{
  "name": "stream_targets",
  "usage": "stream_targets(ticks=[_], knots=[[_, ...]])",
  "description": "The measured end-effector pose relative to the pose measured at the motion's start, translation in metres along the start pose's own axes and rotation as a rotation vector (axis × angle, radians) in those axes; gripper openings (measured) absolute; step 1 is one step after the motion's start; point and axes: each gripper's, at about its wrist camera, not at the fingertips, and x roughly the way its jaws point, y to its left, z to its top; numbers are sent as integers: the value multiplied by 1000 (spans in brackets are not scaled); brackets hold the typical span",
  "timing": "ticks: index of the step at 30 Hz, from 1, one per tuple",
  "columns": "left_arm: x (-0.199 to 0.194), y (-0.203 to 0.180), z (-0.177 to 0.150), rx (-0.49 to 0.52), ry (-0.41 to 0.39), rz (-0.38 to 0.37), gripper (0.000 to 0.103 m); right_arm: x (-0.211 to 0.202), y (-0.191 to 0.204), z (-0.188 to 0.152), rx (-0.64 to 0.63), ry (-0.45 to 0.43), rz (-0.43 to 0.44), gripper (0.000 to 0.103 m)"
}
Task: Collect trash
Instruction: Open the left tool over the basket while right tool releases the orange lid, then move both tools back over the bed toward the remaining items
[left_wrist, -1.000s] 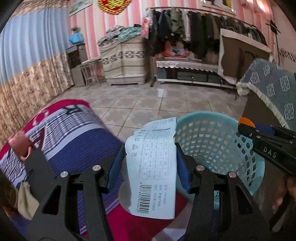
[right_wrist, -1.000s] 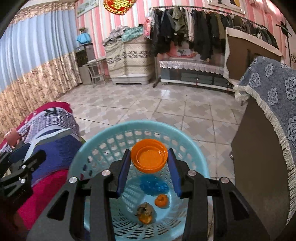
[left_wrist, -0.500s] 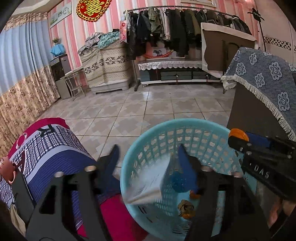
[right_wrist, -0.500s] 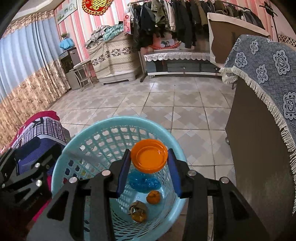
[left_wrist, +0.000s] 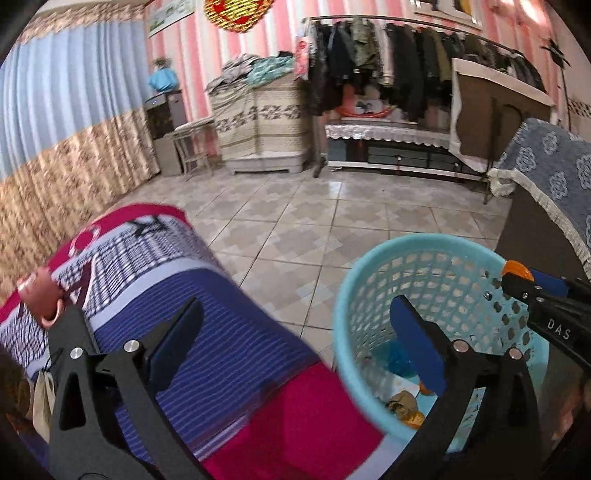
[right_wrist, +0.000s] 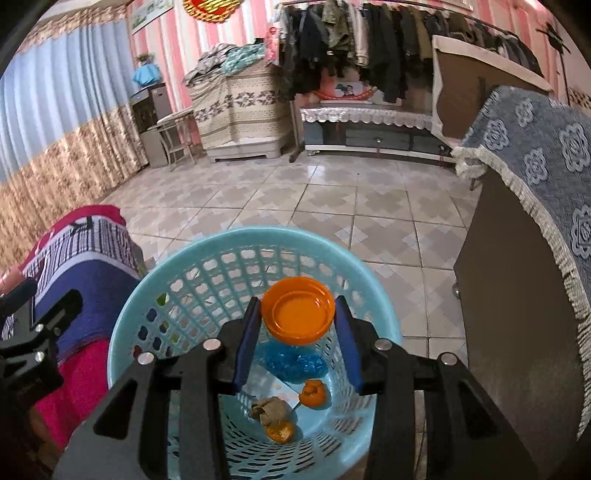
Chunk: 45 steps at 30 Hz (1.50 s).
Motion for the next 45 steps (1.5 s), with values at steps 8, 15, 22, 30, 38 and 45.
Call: stream_targets(ticks=[8, 15, 22, 30, 38, 45], knots=[[-15, 35, -10, -44, -6, 48, 98, -1, 19, 1, -50, -4, 2, 62], [-29, 65, -20, -91, 10, 85, 98, -8, 29, 0, -59, -25, -1, 80], [-53, 95, -30, -131, 9, 127, 98, -18, 55, -1, -110, -52, 19, 88], [-88, 137, -51, -183, 20, 176, 98, -43, 101, -13, -198, -74, 98, 88], [-136, 182, -65, -233, 1, 217, 98, -76, 148, -28, -271, -127, 175, 94], [-178, 218, -69, -260, -45, 282, 98, -96, 197, -47, -392, -165, 243, 98]])
